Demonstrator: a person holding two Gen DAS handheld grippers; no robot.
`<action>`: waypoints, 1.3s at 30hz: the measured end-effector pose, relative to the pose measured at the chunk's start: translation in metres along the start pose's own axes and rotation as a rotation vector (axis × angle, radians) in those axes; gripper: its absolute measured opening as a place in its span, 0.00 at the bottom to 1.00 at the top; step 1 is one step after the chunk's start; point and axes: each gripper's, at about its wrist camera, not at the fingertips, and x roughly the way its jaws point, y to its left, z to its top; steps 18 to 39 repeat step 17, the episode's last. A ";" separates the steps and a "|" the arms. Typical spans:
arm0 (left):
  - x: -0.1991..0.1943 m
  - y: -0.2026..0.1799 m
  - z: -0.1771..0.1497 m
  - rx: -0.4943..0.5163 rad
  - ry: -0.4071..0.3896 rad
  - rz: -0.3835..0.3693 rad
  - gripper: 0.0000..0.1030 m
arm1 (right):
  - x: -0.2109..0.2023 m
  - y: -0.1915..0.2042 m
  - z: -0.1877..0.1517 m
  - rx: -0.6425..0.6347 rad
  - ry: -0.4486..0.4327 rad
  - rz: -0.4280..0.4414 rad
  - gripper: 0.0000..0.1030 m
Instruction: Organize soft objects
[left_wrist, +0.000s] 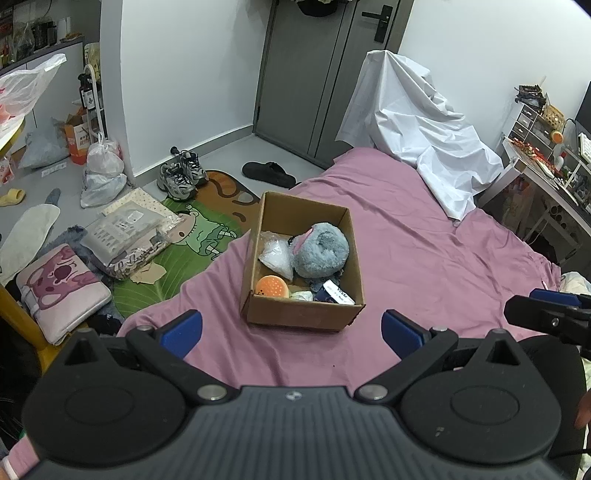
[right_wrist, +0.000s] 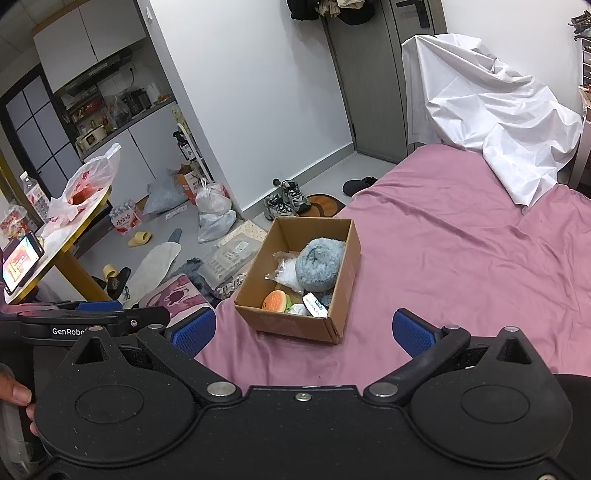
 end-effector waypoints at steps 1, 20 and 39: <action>0.001 0.000 0.001 -0.001 0.002 -0.001 0.99 | 0.000 0.000 0.000 0.001 0.000 0.000 1.00; 0.004 -0.002 -0.002 0.019 -0.016 -0.005 0.99 | 0.008 0.000 -0.002 0.012 0.029 0.013 1.00; 0.004 -0.002 -0.002 0.019 -0.016 -0.005 0.99 | 0.008 0.000 -0.002 0.012 0.029 0.013 1.00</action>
